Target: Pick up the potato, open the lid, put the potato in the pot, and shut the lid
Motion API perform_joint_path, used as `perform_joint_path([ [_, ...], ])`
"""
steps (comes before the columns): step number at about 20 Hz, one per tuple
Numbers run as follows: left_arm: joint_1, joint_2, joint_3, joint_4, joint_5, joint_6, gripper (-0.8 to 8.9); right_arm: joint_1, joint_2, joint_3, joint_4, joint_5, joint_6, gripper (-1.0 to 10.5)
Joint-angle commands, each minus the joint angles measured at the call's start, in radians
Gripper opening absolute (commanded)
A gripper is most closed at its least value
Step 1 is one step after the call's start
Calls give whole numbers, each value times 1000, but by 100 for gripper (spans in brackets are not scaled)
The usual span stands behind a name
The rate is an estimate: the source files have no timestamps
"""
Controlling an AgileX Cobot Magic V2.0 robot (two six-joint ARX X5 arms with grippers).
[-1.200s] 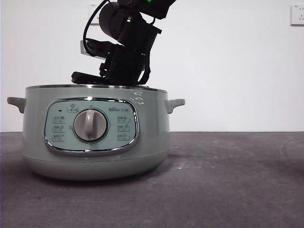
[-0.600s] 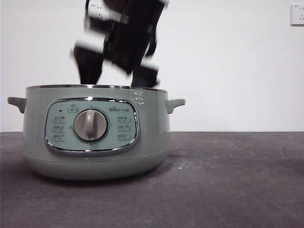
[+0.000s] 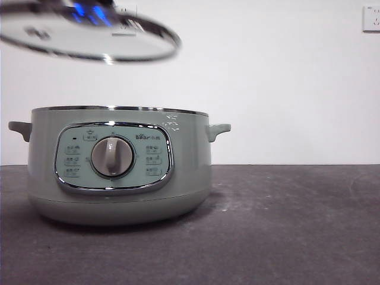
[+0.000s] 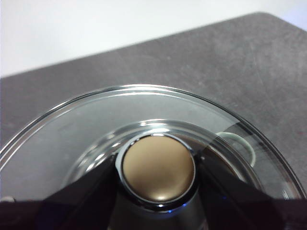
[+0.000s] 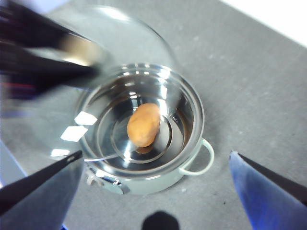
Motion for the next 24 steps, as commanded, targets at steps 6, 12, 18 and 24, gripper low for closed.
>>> perform_joint_path([
  [6, -1, 234, 12, 171, 31, -52, -9, 0, -104, -1, -77, 74, 18, 501],
  [12, -22, 274, 12, 164, 31, -74, -9, 0, -106, -1, -123, 106, 17, 501],
  [18, -45, 274, 12, 96, 24, -71, -9, 0, -106, -1, -123, 106, 18, 501],
  [24, -45, 274, 12, 82, -28, -66, -9, 0, -106, -1, -124, 106, 18, 501],
])
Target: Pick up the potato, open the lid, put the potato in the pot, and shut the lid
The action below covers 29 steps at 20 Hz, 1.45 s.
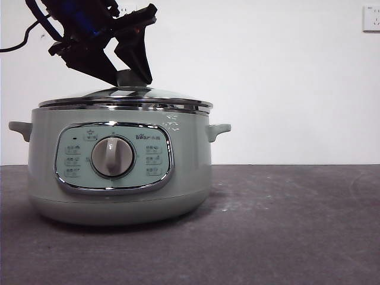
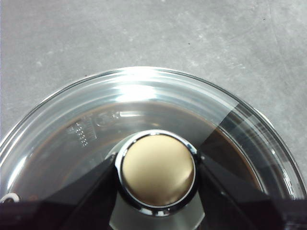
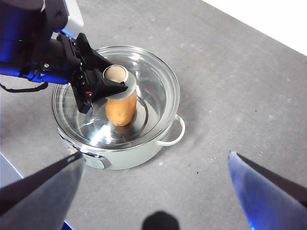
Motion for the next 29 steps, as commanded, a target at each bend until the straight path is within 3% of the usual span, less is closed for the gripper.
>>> perform_joint_path([
  [1, -1, -1, 3, -3, -15, 14, -9, 0, 1, -1, 3, 5, 7, 501],
  [20, -1, -1, 3, -32, -65, 38, 10, 0, 1, -1, 3, 5, 8, 501],
  [21, -1, -1, 3, -32, -63, 38, 76, 0, 1, -1, 3, 5, 8, 501],
  [23, -1, -1, 3, -32, -61, 38, 333, 0, 1, -1, 3, 5, 8, 501],
  [24, -1, -1, 3, -30, -61, 38, 393, 0, 1, -1, 3, 5, 11, 501],
  [29, -1, -1, 3, -5, -61, 37, 409, 0, 1, -1, 3, 3, 14, 501],
])
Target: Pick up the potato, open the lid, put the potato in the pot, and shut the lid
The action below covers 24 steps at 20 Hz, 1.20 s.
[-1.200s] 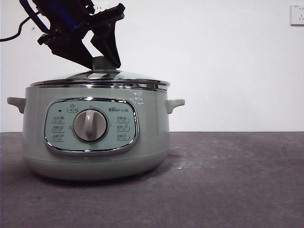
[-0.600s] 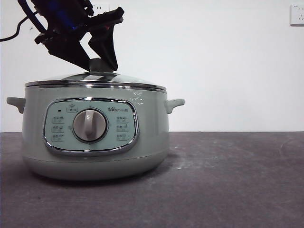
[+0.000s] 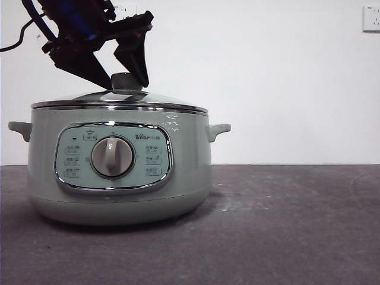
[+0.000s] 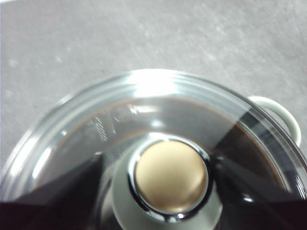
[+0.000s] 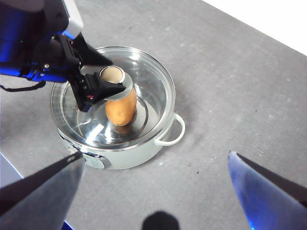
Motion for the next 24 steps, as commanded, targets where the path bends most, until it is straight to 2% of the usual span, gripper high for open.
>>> perform_joint_path([
  [1, 1, 0, 1, 18, -2, 14, 408, 0, 1, -1, 3, 3, 13, 501],
  [7, -18, -111, 1, -67, 53, 10, 404, -1, 0, -5, 0, -1, 18, 496],
  [8, -27, -151, 1, -97, 53, 10, 400, -3, -10, -15, 0, -1, 22, 427],
  [9, -38, -197, 1, -131, 51, 12, 318, -10, -23, -34, 6, 0, 23, 277],
  [10, -54, -246, 1, -155, 47, 26, 138, -19, -47, -68, 18, 2, 23, 95],
  [11, -65, -286, 1, -170, 43, 42, -21, -26, -68, -104, 34, 2, 23, -24],
  [15, -79, -414, -8, -196, -13, 45, -8, -39, -223, -354, 229, 10, 23, -10],
  [18, -85, -483, -69, -183, -15, 56, -9, -39, -364, -580, 411, 85, 24, -10],
  [24, -109, -658, -349, 2, -6, 70, -9, -39, -594, -995, 697, 89, 78, -10],
])
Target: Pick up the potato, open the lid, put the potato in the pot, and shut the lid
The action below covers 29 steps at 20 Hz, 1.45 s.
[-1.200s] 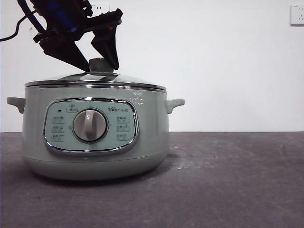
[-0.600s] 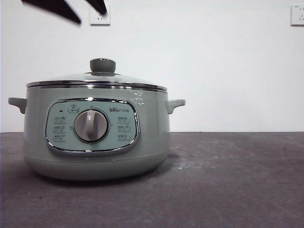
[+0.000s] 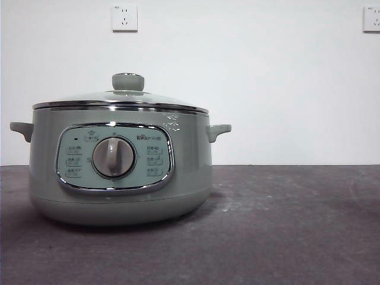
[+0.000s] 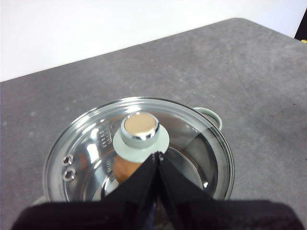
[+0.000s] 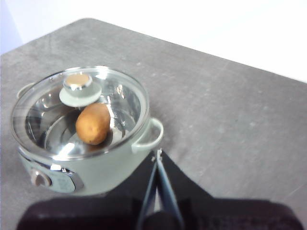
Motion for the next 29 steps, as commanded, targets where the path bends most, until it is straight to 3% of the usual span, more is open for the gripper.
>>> perform_joint_path([
  [1, -24, -72, -117, 93, 3, 14, -9, 0, -61, -152, 97, 3, 52, -10],
  [5, -47, -156, -228, 147, 3, 10, -8, 0, -115, -295, 230, 16, 119, -10],
  [9, -53, -176, -247, 155, 2, -2, -8, 0, -97, -330, 208, 119, 190, 1],
  [11, -53, -176, -247, 149, 2, -38, -3, 0, -87, -330, 178, 130, 193, 1],
  [24, -53, -162, -247, 100, 2, -37, -3, 0, -86, -330, 62, 126, 193, 1],
  [26, -43, -184, -247, 77, -14, 55, -3, 0, -86, -330, 61, 126, 193, 1],
  [29, 64, -289, -252, -21, -17, 90, -3, 0, -86, -330, 62, 126, 193, 1],
])
